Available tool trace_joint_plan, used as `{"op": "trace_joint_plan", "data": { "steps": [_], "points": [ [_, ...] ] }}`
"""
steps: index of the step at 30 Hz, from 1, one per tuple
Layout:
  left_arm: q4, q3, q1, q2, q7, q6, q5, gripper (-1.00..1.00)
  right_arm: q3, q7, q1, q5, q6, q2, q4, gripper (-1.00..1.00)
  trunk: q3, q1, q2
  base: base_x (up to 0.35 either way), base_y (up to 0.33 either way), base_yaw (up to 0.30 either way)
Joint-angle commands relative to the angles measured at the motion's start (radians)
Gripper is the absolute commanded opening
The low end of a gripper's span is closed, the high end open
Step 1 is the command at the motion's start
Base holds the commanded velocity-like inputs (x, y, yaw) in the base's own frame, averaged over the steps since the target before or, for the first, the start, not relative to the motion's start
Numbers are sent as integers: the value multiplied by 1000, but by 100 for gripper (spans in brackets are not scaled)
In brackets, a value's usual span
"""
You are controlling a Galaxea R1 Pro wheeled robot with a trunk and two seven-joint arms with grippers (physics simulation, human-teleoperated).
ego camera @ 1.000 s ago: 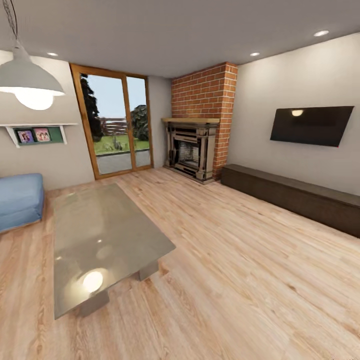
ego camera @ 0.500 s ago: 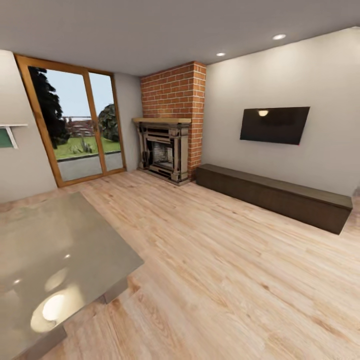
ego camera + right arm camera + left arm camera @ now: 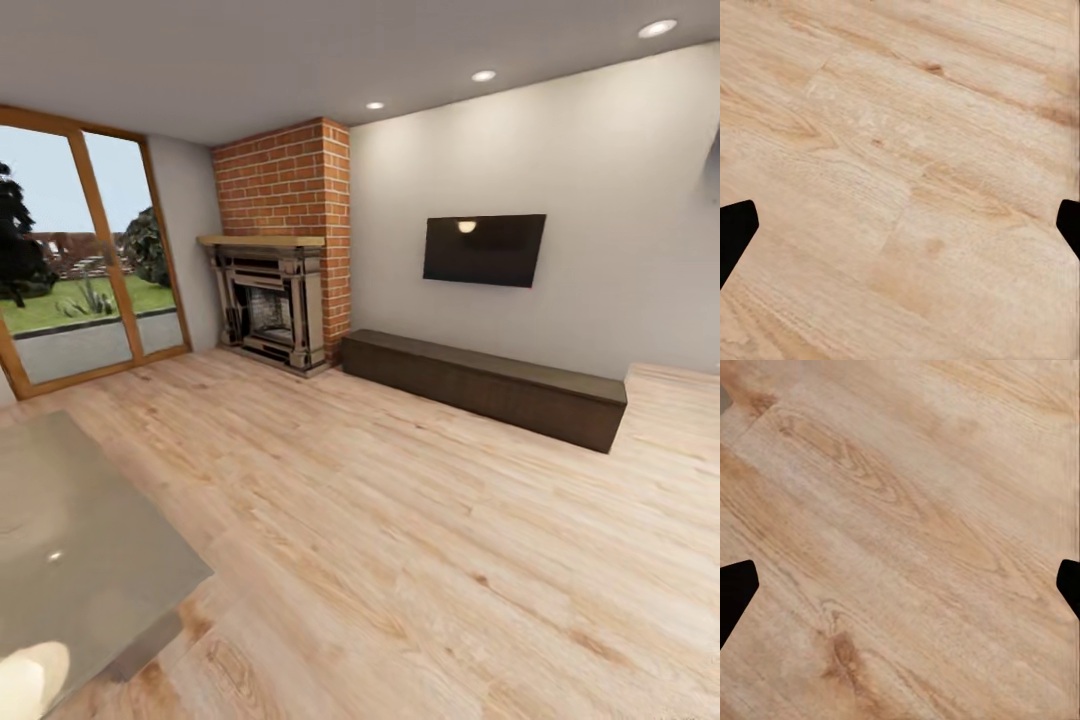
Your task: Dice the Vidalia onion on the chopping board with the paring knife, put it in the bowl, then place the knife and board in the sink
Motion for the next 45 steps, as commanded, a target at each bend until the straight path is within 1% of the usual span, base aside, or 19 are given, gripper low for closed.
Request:
{"op": "trace_joint_plan", "data": {
  "steps": [1,32,45],
  "points": [
    [0,0,0,0,0,-2,0,100,-1,-1,0,-1,-3,0,0,100,-1,1,0,321,-187,-295],
    [0,0,0,0,0,-2,0,100,0,-1,0,-1,-3,0,0,100,-1,1,0,321,-187,-295],
    [1,0,0,0,0,-2,0,100,0,-2,0,-1,-3,0,0,100,-1,1,0,321,-143,-295]
  ]
}}
